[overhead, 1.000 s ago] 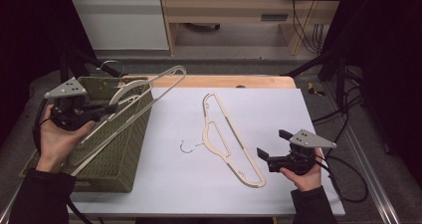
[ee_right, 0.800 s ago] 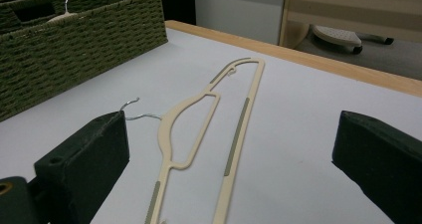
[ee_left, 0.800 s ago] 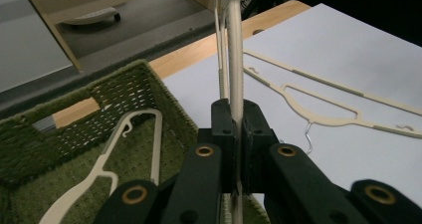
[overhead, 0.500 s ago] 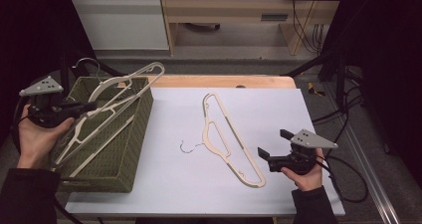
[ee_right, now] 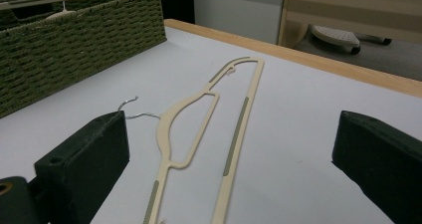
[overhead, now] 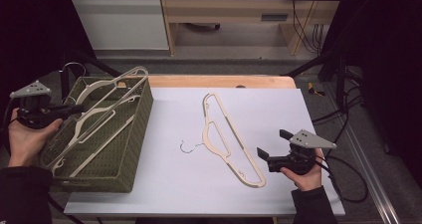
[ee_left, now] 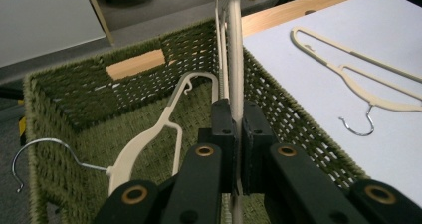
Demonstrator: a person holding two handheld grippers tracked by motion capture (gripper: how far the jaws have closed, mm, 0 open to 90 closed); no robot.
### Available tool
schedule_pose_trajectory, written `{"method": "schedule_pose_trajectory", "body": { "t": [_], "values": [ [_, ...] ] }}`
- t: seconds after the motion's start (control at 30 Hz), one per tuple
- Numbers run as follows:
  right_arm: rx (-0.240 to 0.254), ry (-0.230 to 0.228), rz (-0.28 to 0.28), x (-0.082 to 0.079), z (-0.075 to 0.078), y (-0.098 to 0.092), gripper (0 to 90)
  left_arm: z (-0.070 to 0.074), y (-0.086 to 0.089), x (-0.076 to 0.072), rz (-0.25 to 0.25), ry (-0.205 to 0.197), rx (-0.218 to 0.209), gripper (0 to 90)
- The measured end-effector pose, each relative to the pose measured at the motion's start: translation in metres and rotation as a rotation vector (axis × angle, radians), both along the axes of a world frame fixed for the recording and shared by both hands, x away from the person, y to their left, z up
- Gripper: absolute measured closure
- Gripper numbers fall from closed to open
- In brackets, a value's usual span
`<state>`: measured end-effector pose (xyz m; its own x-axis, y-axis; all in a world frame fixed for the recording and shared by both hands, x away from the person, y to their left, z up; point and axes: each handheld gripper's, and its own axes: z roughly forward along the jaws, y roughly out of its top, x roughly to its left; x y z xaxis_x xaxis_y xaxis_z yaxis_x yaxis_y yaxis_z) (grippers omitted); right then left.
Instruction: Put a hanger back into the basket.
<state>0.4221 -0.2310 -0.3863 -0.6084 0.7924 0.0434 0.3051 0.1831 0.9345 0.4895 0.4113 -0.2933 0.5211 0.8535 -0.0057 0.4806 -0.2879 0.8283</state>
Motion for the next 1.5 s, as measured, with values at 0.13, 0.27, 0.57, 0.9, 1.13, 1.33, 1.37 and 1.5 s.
{"method": "schedule_pose_trajectory", "body": {
  "t": [0.13,0.27,0.57,0.9,1.13,1.33,1.37,1.5],
  "values": [
    [0.002,-0.001,-0.001,0.000,0.000,0.000,2.0,-0.004,0.008,-0.001,-0.004,0.004,-0.014,86.6],
    [0.001,-0.001,-0.003,0.000,0.000,0.000,2.0,-0.010,0.016,-0.002,-0.003,0.016,-0.027,86.6],
    [-0.003,0.000,-0.003,0.000,0.000,0.000,2.1,-0.038,0.017,0.000,0.005,0.089,-0.047,86.6],
    [-0.006,-0.001,0.000,0.000,0.000,0.001,2.1,-0.072,0.014,0.005,0.025,0.148,-0.052,86.5],
    [-0.004,-0.004,-0.002,-0.001,0.000,0.000,2.0,-0.083,0.017,0.006,0.081,0.171,-0.066,85.3],
    [-0.006,-0.003,-0.005,-0.001,0.000,0.000,2.0,-0.088,0.021,0.010,0.160,0.198,-0.017,83.8],
    [-0.006,-0.003,-0.005,-0.001,0.000,0.000,2.0,-0.089,0.021,0.011,0.168,0.192,-0.020,83.6],
    [-0.007,-0.004,-0.005,-0.001,0.000,0.000,2.0,-0.090,0.023,0.014,0.211,0.201,0.012,82.3]
  ]
}}
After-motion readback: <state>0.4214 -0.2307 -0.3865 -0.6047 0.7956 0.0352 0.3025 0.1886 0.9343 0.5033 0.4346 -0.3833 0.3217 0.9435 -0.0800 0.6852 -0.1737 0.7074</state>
